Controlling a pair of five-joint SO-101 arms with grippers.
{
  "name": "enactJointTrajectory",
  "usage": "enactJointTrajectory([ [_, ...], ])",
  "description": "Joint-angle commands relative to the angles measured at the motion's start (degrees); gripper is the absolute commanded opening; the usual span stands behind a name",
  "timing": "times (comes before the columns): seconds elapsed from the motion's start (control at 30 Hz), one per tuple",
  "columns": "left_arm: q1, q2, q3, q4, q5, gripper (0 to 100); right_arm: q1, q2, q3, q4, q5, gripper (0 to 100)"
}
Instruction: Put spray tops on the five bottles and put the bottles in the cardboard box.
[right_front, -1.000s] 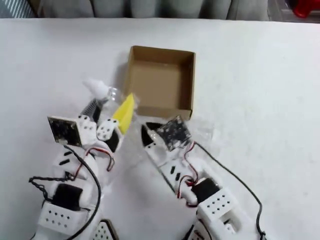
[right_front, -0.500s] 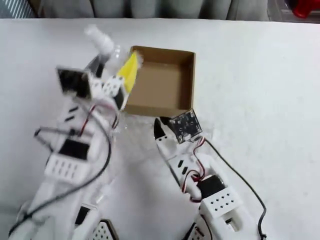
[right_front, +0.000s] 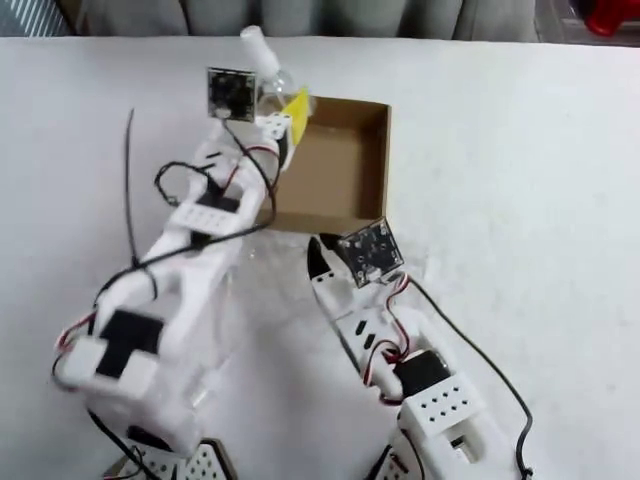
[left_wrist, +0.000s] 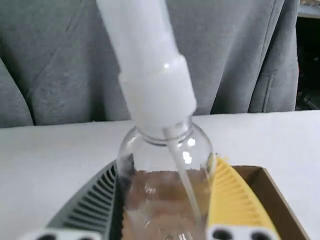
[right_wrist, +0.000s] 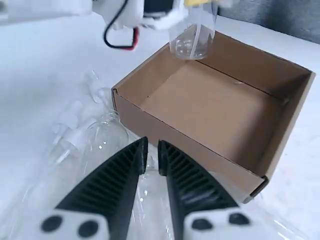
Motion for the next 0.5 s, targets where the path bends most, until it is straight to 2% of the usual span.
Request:
enactJointTrajectory([
  [0.0,-0.9,5.1,-9.6,-1.8,-0.8,2,0.4,-0.7,-3.9,0.2,-0.3,1.9],
  [0.47,-2.7,21.4,-23.0,-2.2,-0.8,2,0.0,-0.7,-3.9,0.2,-0.2,2.1],
])
